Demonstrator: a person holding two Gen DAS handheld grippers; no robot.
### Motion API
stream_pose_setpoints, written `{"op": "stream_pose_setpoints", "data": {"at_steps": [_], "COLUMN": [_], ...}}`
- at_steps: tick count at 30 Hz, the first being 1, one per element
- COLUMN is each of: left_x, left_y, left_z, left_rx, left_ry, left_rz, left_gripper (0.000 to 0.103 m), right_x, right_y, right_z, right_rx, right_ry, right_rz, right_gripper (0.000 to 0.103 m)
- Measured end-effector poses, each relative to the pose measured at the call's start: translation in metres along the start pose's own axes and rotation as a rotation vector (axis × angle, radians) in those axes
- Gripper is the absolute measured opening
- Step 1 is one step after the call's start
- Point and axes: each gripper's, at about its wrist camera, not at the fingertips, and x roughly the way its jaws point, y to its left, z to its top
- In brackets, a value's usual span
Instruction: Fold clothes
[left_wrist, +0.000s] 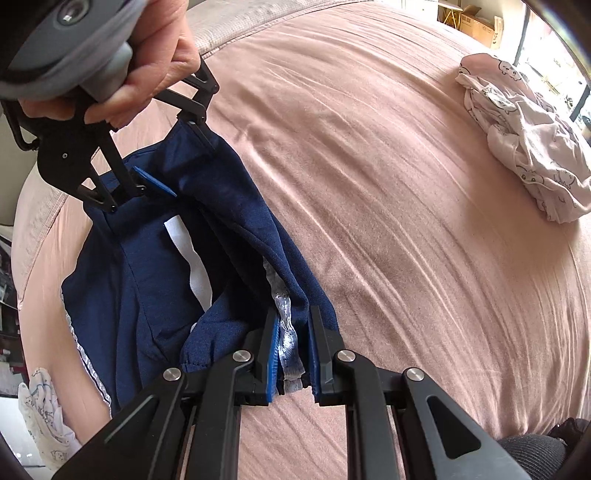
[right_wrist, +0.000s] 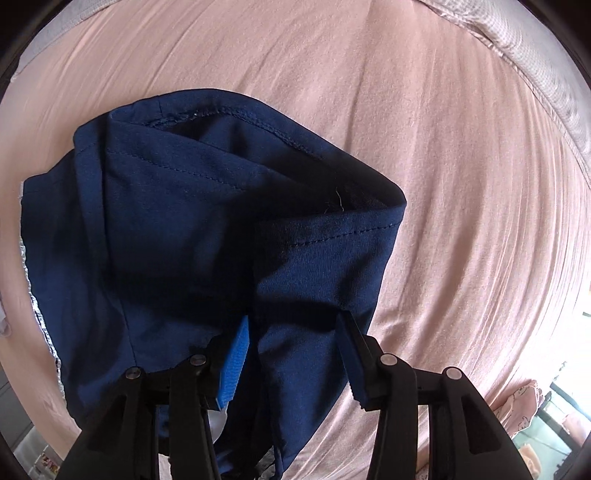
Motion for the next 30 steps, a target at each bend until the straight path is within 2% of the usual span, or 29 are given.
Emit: {"op": "stream_pose_setpoints", "data": {"at_steps": [2,4,5,7,10,19,30], "left_x": [0.002,0.004,0.004,0.005,0.006,0.005,-0.005], "left_y": [-0.002,-0.003,-0.004,-0.005,-0.007,-0.009,0.009], "left_z": [0.000,0.001,0.001,0.002,0.004,0.008,-0.001], "left_rx": [0.004,0.010,0.015,0.019,0.024,0.038,0.002], "left_ry": [0.009,0.020,0.026,0.035,0.049,0.071,0.060], "left_rz": [-0.001,-0.002,-0.002,-0.005,-0.011,-0.025,-0.045], "left_gripper": [0.012,0.012,0.012,0.012,0.012,0.012,0.012], "right_x": [0.000,-0.003,-0.004,-0.009,-0.020,-0.051,-0.071], "right_y": [-0.002,-0.005,-0.006,-0.011,-0.012,-0.012,-0.007], "right_z": [0.001,0.001,0.002,0.001,-0.003,-0.008,-0.002], "right_rx": [-0.010,-0.029,-0.036,-0.042,-0.083,-0.118,-0.123], "right_ry": [-0.001,0.002,0.003,-0.004,-0.045,-0.097,-0.122], "right_rz": [0.012,0.010,0.014,0.049,0.034,0.067,0.049], "right_gripper": [0.044,0.010,0.006,0.005,0.004,0.004,0.004]}}
